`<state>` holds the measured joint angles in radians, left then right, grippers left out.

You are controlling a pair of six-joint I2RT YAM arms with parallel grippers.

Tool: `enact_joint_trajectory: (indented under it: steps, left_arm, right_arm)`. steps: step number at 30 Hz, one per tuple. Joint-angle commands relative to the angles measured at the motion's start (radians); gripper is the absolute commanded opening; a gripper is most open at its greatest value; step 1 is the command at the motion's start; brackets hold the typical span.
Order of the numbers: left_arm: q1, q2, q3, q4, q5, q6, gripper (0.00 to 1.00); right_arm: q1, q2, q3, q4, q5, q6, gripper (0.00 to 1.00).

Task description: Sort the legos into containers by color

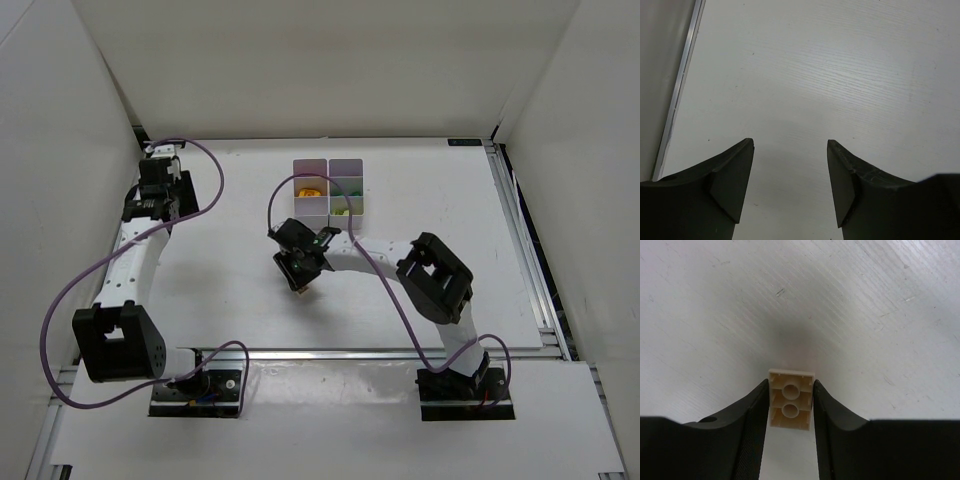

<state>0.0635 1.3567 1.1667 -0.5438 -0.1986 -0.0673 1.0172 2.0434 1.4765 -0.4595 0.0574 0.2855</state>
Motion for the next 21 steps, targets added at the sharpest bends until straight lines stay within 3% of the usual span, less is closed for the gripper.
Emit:
enact_joint_trajectory:
  steps: [1, 11, 21]
  left_arm:
    - [0.006, -0.002, -0.001, 0.025, 0.018, 0.004, 0.71]
    - [0.004, 0.057, 0.059, 0.028, 0.096, -0.034, 0.71]
    - [0.004, 0.113, 0.128, 0.027, 0.122, -0.035, 0.72]
  right_arm:
    - [0.015, -0.012, -0.002, 0.028, 0.034, -0.029, 0.23]
    - [0.003, -0.112, 0.126, 0.136, 0.258, -0.396, 0.19]
    - [-0.089, -0.097, 0.221, 0.17, 0.282, -0.439, 0.17]
